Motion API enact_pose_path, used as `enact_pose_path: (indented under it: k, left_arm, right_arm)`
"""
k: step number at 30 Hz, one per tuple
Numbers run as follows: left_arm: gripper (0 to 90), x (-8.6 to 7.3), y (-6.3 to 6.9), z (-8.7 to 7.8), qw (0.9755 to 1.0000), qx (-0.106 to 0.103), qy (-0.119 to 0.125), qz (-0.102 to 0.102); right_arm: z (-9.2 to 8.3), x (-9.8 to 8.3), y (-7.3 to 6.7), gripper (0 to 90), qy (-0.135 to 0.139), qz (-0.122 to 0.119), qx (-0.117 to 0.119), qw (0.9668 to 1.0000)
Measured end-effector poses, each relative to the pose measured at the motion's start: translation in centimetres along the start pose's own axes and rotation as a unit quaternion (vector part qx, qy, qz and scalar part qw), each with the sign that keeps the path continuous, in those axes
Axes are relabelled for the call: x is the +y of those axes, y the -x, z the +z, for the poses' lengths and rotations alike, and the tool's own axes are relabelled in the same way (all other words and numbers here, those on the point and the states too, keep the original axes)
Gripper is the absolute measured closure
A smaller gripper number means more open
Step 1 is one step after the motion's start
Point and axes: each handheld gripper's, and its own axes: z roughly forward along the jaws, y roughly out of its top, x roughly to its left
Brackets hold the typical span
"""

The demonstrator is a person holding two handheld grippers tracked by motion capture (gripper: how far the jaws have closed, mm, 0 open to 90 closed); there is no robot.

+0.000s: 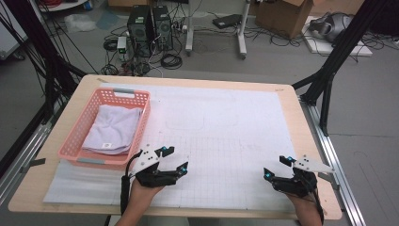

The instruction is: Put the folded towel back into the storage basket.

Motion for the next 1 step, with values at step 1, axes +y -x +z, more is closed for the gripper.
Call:
enact_pose_path:
  k: [1]
  left_arm:
    - [25.4,-0.02,-0.01,0.02,1.0,0.0,0.0,0.0]
  right_arm:
    - [0.0,0.0,0.0,18.7,0.0,0.0,0.0,1.0]
